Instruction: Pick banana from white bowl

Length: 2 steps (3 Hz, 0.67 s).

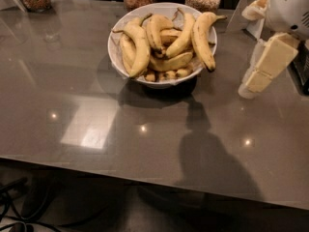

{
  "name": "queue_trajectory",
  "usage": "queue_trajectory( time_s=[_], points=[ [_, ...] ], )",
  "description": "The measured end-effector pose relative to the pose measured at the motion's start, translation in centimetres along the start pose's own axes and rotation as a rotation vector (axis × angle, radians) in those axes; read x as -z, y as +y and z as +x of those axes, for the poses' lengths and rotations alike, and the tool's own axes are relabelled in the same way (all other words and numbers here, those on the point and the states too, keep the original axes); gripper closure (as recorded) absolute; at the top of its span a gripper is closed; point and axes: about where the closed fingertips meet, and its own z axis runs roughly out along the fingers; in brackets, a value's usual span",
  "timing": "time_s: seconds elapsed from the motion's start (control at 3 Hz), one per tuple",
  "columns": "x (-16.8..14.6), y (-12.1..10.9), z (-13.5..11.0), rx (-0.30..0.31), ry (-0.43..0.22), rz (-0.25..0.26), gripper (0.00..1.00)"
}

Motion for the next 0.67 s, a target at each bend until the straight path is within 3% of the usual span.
queue_trajectory(
  time_s=[0.33,0.67],
  points=[
    [-1.11,-2.36,-3.43,-0.092,-0.061,-0.059,0.00],
    [-0.86,-2.66,-4.41,-0.155,-0.071,-0.052,0.00]
  ],
)
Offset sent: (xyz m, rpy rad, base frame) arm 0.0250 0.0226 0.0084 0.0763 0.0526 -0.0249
